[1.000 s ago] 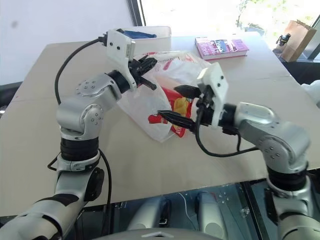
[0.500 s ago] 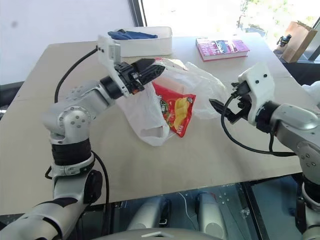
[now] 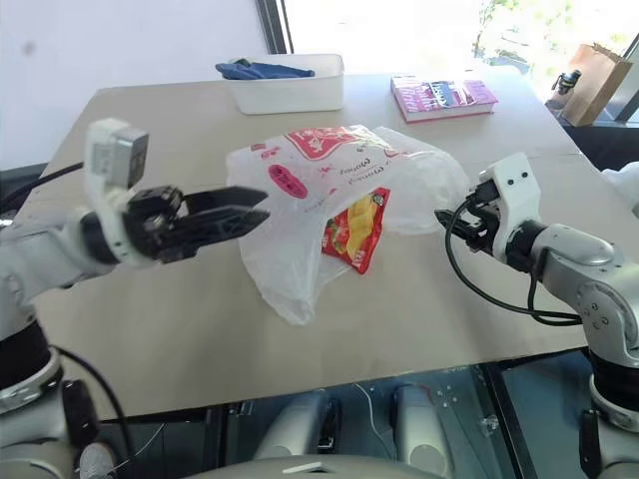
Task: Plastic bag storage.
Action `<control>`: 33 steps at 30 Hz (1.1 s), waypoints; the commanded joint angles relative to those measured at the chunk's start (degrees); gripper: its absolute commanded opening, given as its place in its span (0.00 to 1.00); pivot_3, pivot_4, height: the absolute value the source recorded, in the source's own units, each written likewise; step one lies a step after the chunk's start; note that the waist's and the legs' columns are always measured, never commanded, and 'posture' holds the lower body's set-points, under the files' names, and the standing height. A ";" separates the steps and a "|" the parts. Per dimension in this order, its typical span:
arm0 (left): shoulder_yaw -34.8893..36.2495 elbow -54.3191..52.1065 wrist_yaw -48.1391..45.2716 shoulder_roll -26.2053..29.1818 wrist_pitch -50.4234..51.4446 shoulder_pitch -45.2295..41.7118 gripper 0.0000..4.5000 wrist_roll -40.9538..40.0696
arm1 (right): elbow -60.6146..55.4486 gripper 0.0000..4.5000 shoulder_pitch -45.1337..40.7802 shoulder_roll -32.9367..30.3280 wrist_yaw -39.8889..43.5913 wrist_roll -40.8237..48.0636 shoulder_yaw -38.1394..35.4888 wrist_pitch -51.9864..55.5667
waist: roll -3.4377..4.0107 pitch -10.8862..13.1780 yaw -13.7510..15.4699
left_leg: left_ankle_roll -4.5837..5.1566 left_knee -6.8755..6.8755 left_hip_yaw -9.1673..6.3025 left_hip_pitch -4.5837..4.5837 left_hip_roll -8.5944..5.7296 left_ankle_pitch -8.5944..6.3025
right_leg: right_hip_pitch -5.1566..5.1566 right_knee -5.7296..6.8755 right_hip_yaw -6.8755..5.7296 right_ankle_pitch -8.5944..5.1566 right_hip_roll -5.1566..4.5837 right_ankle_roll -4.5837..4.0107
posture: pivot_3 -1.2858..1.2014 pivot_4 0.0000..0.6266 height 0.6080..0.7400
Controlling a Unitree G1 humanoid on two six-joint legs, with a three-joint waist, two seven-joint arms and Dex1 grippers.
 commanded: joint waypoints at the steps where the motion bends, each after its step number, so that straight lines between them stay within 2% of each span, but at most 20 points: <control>1: 4.03 -3.05 -4.92 3.72 0.95 6.69 0.69 -3.95 | -0.58 0.13 -1.32 0.06 0.68 0.04 -1.04 -1.46 | -0.01 0.01 0.21 | 0.00 0.00 0.00 -0.01 0.01 0.00 | 0.00 -0.02 -0.01 0.00 0.01 0.00 | 0.52 0.24 1.00; 2: 4.61 -4.39 -6.68 4.62 0.43 9.39 0.69 -2.71 | -0.57 0.02 -1.43 -0.09 0.97 0.05 -0.96 -1.53 | -0.01 0.01 0.37 | 0.00 0.00 -0.02 -0.02 0.04 0.00 | 0.00 -0.03 -0.04 0.00 0.02 0.00 | 0.52 0.24 1.00; 5: 2.52 -10.69 -8.51 4.26 -5.02 15.58 0.69 4.50 | -0.93 0.01 -1.86 -0.15 1.59 0.61 -0.76 -1.29 | 0.02 0.00 0.70 | -0.01 -0.01 -0.07 -0.02 0.02 0.00 | 0.03 -0.06 -0.10 -0.01 -0.01 -0.02 | 0.52 0.24 1.00; 8: -3.67 -15.52 -7.34 2.01 -10.95 17.26 0.69 10.66 | -1.45 0.01 -2.60 0.34 1.35 1.38 -0.96 -0.51 | 0.02 0.00 1.05 | -0.01 -0.01 -0.05 -0.02 0.00 0.00 | 0.11 -0.15 -0.09 -0.13 -0.09 -0.23 | 0.52 0.24 1.00; 11: -13.62 -14.94 -2.94 -1.49 -14.59 14.22 0.69 18.09 | -2.02 0.01 -2.95 0.25 1.18 1.82 -0.91 0.40 | 0.05 -0.03 1.26 | -0.02 -0.01 0.01 0.00 0.00 0.01 | 0.12 -0.17 -0.02 -0.12 -0.19 -0.25 | 0.52 0.24 1.00; 13: -20.74 -12.56 0.74 -4.79 -15.80 8.77 0.69 22.77 | -2.33 0.01 -3.21 0.13 0.91 2.01 -1.02 0.97 | 0.05 -0.03 1.66 | -0.02 0.00 -0.02 0.00 0.02 0.01 | 0.13 -0.17 -0.02 -0.11 -0.18 -0.24 | 0.52 0.24 1.00; 16: -27.60 -10.47 3.36 -7.65 -17.99 2.86 0.69 29.15 | -2.97 0.01 -3.59 0.15 0.34 2.50 -1.43 1.79 | 0.03 -0.03 1.89 | -0.01 0.01 -0.05 -0.02 0.02 0.01 | 0.14 -0.15 -0.06 -0.03 -0.01 -0.12 | 0.52 0.24 1.00; 23: -31.94 -6.65 1.72 -11.14 -20.18 -1.51 0.69 31.64 | -4.42 0.01 -3.76 0.76 -1.47 3.31 -2.04 2.91 | 0.05 -0.04 1.60 | 0.04 -0.05 -0.01 -0.09 0.05 -0.02 | 0.03 -0.22 -0.04 0.01 0.01 -0.04 | 0.52 0.24 1.00; 26: -30.57 -1.80 1.90 -18.30 -18.79 -4.05 0.50 24.73 | -3.10 0.00 -4.61 2.22 -2.13 3.64 -2.19 2.21 | 0.05 -0.04 1.88 | 0.06 -0.05 -0.03 -0.14 0.04 -0.03 | 0.04 -0.29 -0.07 0.02 0.00 -0.03 | 0.52 0.24 1.00; 28: -26.19 3.95 5.20 -23.43 -17.46 -6.70 0.30 17.14 | -1.13 0.00 -6.08 3.92 -2.47 3.97 -2.77 1.44 | 0.05 -0.04 1.89 | 0.10 0.04 -0.07 -0.18 0.02 -0.06 | 0.07 -0.31 -0.14 0.02 -0.02 -0.01 | 0.52 0.24 1.00; 30: -22.86 7.07 8.11 -25.38 -16.03 -8.46 0.09 11.54 | 0.57 0.00 -7.42 5.14 -2.46 4.17 -3.42 0.92 | 0.02 -0.03 1.76 | 0.11 0.11 -0.09 -0.19 0.01 -0.06 | 0.08 -0.29 -0.16 0.03 -0.02 -0.01 | 0.52 0.24 1.00; 31: -21.17 8.06 9.51 -25.42 -15.34 -9.31 0.02 7.67 | 1.72 0.00 -8.35 5.58 -2.35 4.03 -3.55 0.50 | 0.02 -0.03 1.66 | 0.10 0.11 -0.11 -0.18 0.02 -0.05 | 0.08 -0.26 -0.17 0.03 -0.01 -0.01 | 0.52 0.24 1.00; 33: -17.21 10.55 13.40 -24.78 -15.44 -11.64 0.02 -0.48 | 4.38 0.00 -10.89 6.61 -2.11 3.93 -3.83 -0.91 | 0.03 -0.03 1.17 | 0.10 0.09 -0.09 -0.14 0.02 -0.05 | 0.06 -0.17 -0.14 0.03 -0.01 -0.01 | 0.52 0.24 1.00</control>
